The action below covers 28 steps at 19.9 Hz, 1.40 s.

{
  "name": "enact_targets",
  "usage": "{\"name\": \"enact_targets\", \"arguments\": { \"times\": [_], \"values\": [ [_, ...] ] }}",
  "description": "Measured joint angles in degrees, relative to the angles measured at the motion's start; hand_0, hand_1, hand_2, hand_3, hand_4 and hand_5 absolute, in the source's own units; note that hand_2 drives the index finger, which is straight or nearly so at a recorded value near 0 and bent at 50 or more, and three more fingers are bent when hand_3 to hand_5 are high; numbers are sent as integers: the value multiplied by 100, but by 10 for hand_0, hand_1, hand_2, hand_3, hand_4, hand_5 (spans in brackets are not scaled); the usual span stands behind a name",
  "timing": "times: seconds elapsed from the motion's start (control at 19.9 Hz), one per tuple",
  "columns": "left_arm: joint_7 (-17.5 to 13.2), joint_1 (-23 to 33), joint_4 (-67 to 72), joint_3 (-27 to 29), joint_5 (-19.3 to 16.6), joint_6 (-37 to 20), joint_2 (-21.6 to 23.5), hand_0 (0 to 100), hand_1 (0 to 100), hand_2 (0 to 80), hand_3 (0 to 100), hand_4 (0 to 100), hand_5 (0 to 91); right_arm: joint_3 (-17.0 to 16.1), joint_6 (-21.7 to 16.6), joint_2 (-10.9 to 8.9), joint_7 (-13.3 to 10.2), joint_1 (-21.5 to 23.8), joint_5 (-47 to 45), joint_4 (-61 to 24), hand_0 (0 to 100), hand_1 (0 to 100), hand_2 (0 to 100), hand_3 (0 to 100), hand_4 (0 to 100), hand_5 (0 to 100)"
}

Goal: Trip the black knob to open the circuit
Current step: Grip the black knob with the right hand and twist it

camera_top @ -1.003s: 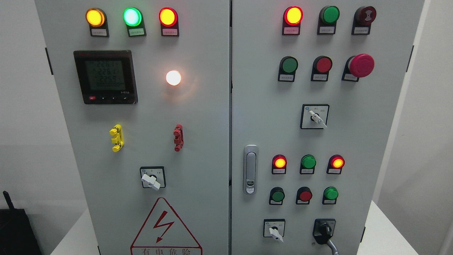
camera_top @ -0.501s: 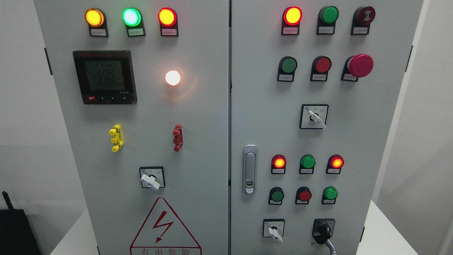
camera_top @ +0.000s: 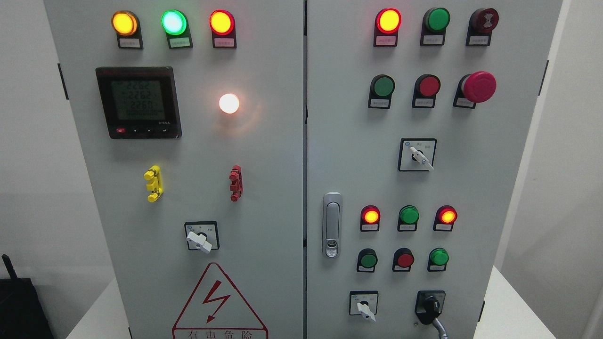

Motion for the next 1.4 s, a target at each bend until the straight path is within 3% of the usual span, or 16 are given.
{"name": "enact_targets", "arguments": {
  "times": [1.4],
  "values": [
    [0,0,0,0,0,0,0,120,389,0,0,0,0,90,22,0,-45,-21,-1,1,703,787,7,1000,1000,984]
  ]
}}
